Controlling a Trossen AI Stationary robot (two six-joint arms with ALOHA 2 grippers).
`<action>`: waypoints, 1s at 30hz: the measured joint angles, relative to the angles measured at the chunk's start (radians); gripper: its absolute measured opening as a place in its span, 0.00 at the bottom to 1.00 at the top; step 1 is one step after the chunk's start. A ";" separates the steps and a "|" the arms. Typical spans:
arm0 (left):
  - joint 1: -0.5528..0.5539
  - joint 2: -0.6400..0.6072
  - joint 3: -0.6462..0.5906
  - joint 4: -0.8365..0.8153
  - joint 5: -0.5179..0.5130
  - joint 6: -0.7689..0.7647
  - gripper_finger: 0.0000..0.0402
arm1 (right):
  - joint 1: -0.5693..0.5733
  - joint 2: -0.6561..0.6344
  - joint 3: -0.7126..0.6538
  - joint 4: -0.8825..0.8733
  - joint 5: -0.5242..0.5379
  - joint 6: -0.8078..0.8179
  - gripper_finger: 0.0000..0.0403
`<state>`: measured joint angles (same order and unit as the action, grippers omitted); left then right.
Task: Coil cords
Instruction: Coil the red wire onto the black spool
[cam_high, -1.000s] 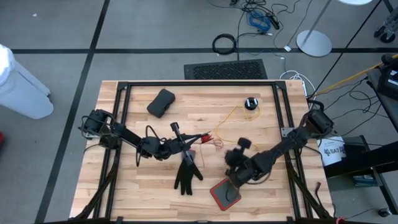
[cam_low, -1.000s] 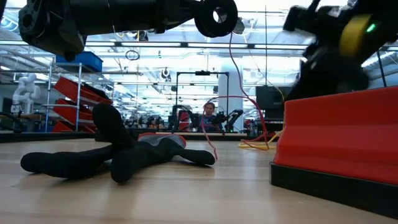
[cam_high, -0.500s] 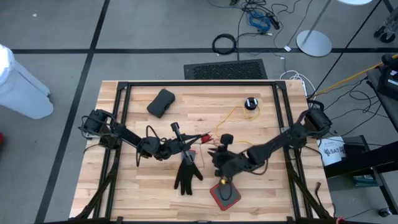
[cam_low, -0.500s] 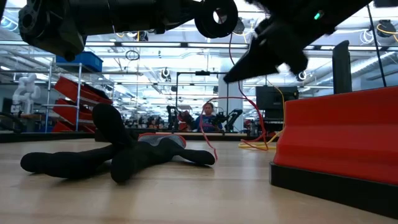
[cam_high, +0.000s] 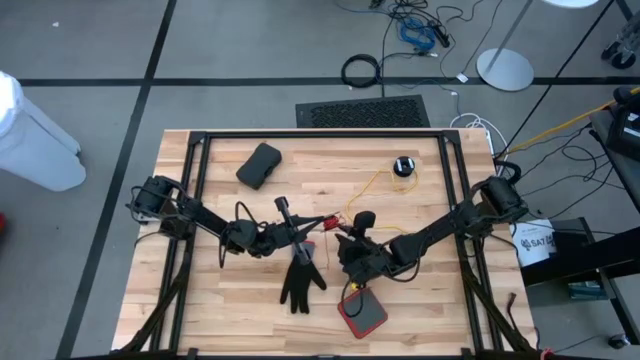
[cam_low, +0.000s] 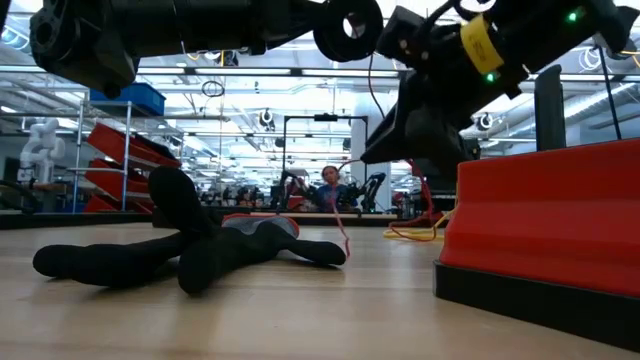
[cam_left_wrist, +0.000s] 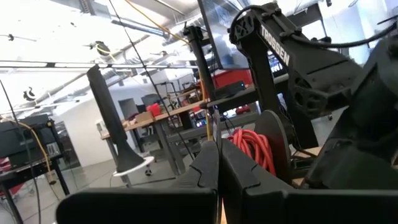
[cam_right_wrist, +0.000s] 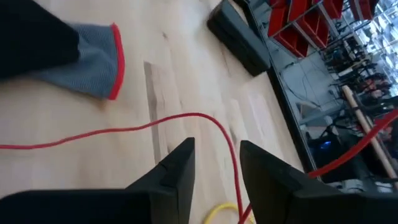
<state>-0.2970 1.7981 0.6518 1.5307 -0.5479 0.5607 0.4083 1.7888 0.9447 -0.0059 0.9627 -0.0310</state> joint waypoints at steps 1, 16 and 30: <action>0.000 0.000 0.000 0.000 0.002 -0.005 0.00 | -0.001 0.007 0.000 0.003 0.000 -0.008 0.29; 0.000 0.000 0.000 -0.005 0.022 -0.009 0.00 | -0.029 0.070 0.000 -0.053 0.171 0.054 0.20; 0.000 0.000 0.000 -0.019 0.025 -0.022 0.00 | -0.022 -0.024 0.000 -0.855 0.209 0.885 0.19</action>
<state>-0.2970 1.7981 0.6514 1.5121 -0.5232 0.5390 0.3865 1.7648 0.9443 -0.8610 1.1716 0.8539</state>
